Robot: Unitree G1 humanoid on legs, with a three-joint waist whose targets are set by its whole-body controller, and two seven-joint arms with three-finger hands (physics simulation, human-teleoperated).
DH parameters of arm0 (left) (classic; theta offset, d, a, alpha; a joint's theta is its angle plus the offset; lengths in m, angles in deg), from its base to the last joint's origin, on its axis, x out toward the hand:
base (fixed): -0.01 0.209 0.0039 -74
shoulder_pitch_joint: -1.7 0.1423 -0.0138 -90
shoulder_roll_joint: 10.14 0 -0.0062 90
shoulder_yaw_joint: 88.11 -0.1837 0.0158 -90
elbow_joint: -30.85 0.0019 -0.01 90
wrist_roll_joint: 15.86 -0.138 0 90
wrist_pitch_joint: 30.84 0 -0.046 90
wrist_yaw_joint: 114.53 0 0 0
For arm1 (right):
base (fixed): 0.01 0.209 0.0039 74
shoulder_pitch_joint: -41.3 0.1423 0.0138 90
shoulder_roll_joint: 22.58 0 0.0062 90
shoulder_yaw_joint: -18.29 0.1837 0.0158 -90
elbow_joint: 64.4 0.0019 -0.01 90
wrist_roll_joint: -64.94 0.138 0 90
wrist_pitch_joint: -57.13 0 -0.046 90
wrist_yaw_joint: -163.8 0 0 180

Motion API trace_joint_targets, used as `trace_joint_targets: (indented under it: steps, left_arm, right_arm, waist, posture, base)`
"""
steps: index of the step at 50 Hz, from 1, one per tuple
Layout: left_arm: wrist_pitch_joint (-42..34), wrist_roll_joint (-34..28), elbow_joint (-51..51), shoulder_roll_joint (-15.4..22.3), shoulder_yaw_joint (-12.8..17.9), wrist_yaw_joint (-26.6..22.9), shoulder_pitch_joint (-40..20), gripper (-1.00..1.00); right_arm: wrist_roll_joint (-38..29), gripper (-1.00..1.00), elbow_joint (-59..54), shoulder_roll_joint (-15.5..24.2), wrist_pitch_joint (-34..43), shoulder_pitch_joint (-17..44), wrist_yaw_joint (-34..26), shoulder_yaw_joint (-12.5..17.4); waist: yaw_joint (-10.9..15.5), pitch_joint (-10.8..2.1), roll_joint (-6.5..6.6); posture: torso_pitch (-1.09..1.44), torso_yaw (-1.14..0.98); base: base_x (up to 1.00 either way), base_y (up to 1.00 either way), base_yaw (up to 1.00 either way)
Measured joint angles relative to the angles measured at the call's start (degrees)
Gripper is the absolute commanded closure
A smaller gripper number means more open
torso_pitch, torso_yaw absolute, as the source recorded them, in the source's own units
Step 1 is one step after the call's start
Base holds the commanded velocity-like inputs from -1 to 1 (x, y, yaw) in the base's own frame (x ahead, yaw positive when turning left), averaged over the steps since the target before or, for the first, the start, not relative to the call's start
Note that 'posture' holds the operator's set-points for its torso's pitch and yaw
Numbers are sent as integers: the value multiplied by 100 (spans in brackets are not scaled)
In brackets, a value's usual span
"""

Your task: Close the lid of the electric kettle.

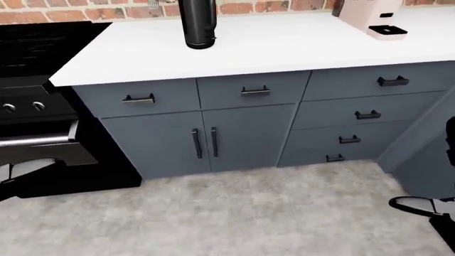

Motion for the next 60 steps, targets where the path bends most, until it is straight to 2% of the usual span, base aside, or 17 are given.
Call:
trace_joint_targets:
  steps: [3,5,6,10,12,20,22,24,26,29,30,33,36,44,52,60]
  left_arm:
    - [66,-32,-28,13,68,11,-16,-100]
    - [74,-23,-49,21,57,11,-18,-100]
    - [76,-19,-48,30,50,7,-18,-100]
    - [-4,-53,101,-13,61,56,28,-100]
    - [9,-89,77,-5,56,56,9,-100]
    - [64,-130,49,0,6,-4,-24,-100]
    - [30,-122,16,-72,-67,-22,-21,-100]
    - [-22,-95,31,-68,-108,-47,-11,-100]
    - [-29,-82,19,-30,-55,-42,-26,-100]
    - [86,-112,-78,11,16,-36,-66,-100]
    - [103,-115,-81,7,8,-38,-66,-100]
    - [59,-181,96,-68,-28,-36,-12,-100]
    - [33,-288,133,-107,-78,-71,-8,-100]
    - [68,-407,23,-147,-88,-192,-44,-100]
    - [32,-415,14,-159,-149,-200,-56,-100]
    - [6,-470,27,-208,-218,-224,-58,-100]
  right_arm:
    - [-19,-100,88,-2,-64,36,-18,46]
    - [-51,-100,81,-27,-74,47,-38,20]
    - [-71,-100,77,-31,-67,61,-55,5]
    - [-97,-100,70,-168,51,83,-179,-157]
    - [-118,-100,61,-150,65,90,-188,-108]
    - [-63,-100,129,-24,-64,37,-83,-74]
    - [-31,-100,34,-13,-56,20,-37,-63]
    - [-20,-100,-28,-5,-20,-32,16,-70]
    - [-2,-100,1,24,-36,-30,46,-33]
    - [95,-100,95,1,-163,3,40,77]
    - [111,-100,118,-2,-188,6,32,92]
    - [181,-100,109,-84,-130,3,-15,-74]
    - [197,-100,80,-2,-112,37,-14,-89]
    - [230,-100,106,62,-177,56,112,-20]
    - [386,-100,87,205,-91,43,251,-128]
    - [427,-100,55,171,73,126,239,-143]
  waist:
    - [-13,67,231]
    - [-32,85,454]
    - [-13,49,608]
    - [110,53,535]
    - [105,22,424]
    - [73,91,-66]
    - [-16,112,33]
    - [-24,42,-49]
    - [-12,-10,-15]
    - [-99,132,317]
    - [-131,131,458]
    - [-37,207,247]
    - [1,178,42]
    - [61,99,116]
    - [67,90,159]
    - [78,97,203]
  posture:
    - [0,0]
    - [0,0]
    - [0,0]
    - [0,0]
    - [0,0]
    - [0,0]
    - [0,0]
    - [0,0]
    - [0,0]
    - [0,0]
    - [0,0]
    - [0,0]
    - [0,0]
    - [0,0]
    - [0,0]
    - [0,0]
  base:
    - [0,37,0]
    - [0,37,0]
    - [0,38,0]
    - [0,37,0]
    - [0,37,0]
    - [0,37,0]
    - [0,37,0]
    - [0,37,0]
    - [0,16,0]
    - [0,0,0]
    - [0,0,0]
    - [0,0,0]
    - [0,0,0]
    - [0,0,0]
    - [0,0,0]
    - [8,0,0]
